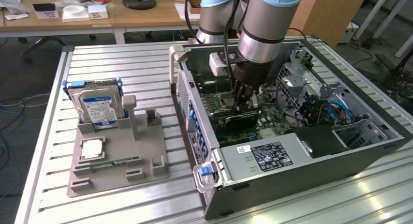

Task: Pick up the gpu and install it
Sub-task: 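Press down on the gpu until it lock into place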

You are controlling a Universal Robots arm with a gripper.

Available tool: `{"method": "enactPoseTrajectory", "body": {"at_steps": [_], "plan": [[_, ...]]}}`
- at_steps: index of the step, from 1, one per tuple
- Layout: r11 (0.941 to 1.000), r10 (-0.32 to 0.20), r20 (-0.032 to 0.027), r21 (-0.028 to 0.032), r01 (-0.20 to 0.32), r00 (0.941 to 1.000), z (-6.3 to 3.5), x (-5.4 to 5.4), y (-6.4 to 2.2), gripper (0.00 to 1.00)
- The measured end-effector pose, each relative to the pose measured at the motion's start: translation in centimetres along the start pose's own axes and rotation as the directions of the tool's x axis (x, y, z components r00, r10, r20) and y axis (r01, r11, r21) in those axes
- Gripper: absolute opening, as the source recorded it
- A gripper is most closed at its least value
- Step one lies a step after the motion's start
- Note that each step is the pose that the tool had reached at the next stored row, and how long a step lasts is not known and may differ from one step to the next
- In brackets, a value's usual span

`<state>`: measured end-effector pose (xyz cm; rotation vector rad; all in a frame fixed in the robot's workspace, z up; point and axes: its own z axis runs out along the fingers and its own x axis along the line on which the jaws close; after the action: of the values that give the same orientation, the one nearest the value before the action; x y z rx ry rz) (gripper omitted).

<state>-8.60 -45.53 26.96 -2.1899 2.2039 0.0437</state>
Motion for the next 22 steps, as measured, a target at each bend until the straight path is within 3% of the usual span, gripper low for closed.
{"method": "enactPoseTrajectory", "body": {"at_steps": [22], "plan": [[1.0000,0.000,-0.0002,-0.0001,0.000,1.0000,0.54,0.00,0.03,0.11]]}}
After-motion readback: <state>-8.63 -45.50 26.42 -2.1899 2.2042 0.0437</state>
